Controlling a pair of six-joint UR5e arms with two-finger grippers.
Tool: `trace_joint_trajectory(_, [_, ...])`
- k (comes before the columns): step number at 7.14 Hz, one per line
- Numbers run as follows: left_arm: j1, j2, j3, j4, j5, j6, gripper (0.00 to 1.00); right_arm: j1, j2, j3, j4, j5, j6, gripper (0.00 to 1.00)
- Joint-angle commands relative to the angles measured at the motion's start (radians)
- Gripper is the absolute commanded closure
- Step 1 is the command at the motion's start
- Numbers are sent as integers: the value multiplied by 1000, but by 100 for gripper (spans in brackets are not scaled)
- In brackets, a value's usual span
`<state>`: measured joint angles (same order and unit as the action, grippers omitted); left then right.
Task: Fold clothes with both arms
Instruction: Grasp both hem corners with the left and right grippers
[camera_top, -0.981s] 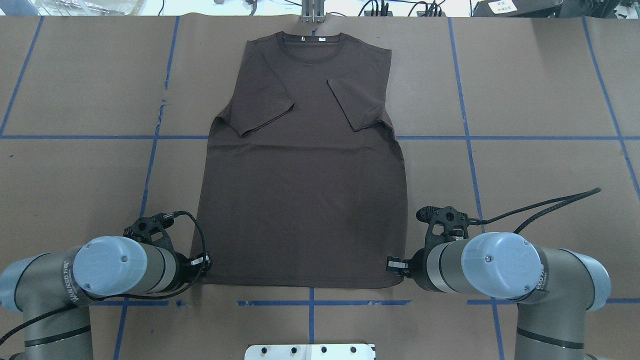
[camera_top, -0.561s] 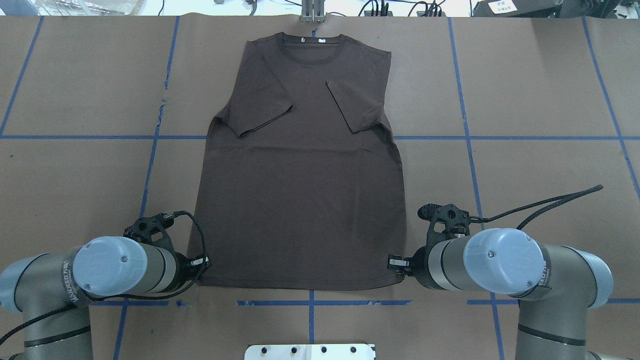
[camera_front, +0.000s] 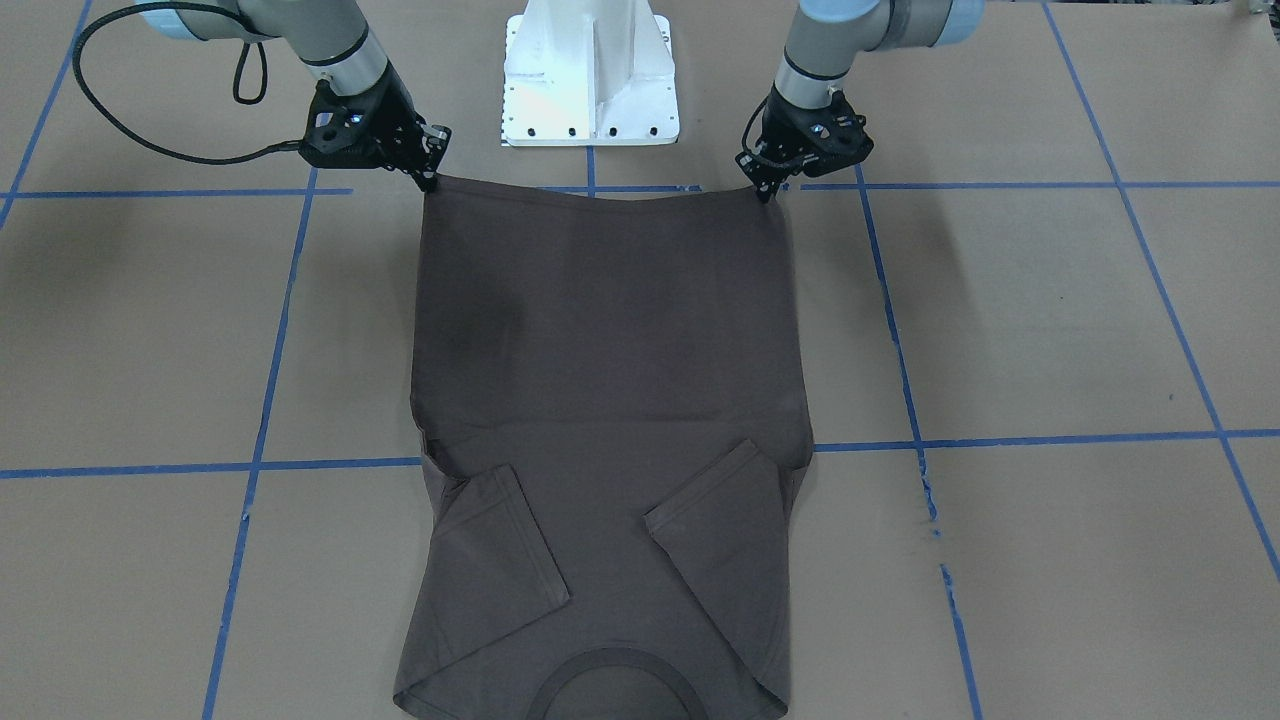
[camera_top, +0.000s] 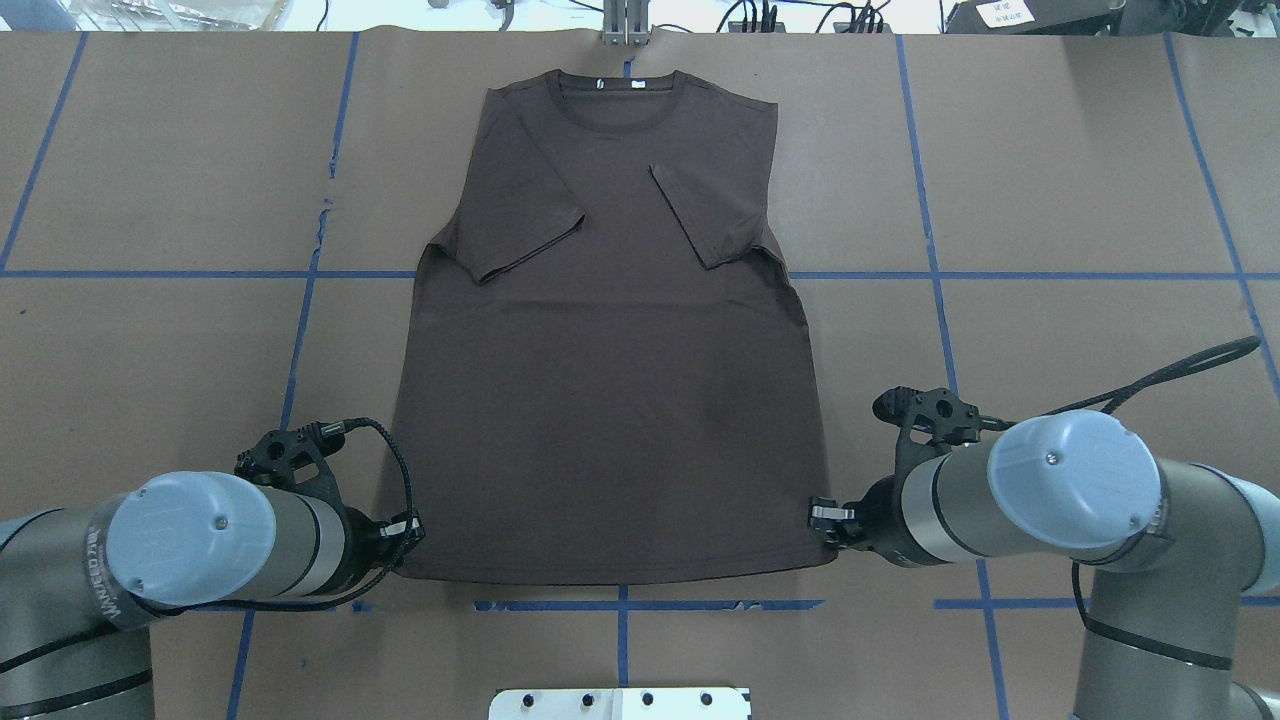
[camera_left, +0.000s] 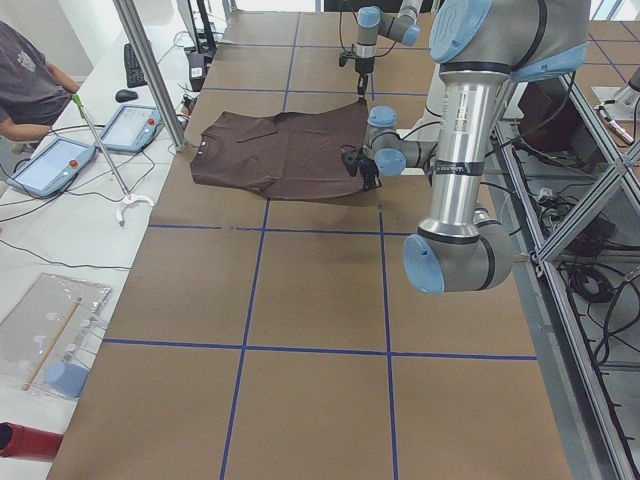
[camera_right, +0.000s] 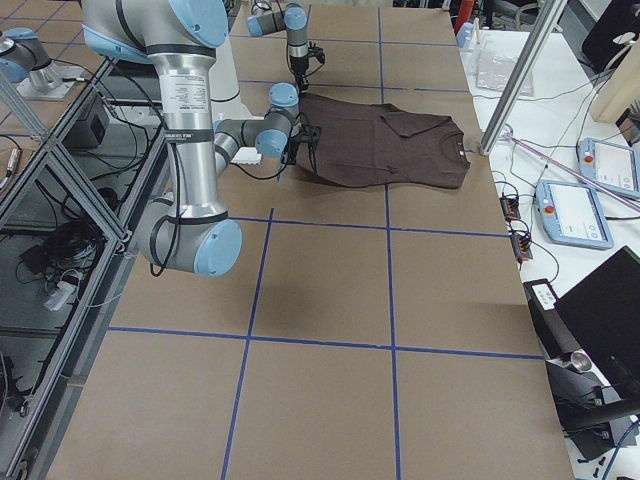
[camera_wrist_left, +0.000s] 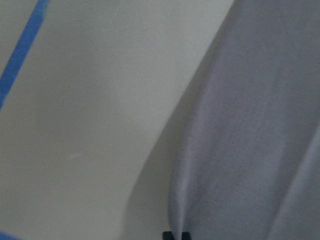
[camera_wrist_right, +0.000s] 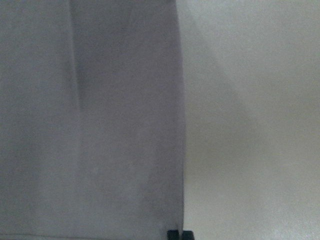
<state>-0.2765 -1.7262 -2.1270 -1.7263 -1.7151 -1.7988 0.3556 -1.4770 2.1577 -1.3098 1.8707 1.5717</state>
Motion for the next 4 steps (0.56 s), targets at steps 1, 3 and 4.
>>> trace_joint_trajectory(1, [66,-10,-117,85,-6,2,100,2,-107,112,3,98,-2,100])
trace_joint_trajectory(3, [179,-16,-222,166,-8,2,100,-41,-160,166,4,201,-2,100])
trace_joint_trajectory(4, [204,-24,-278,200,-12,2,100,-46,-155,175,4,229,-2,100])
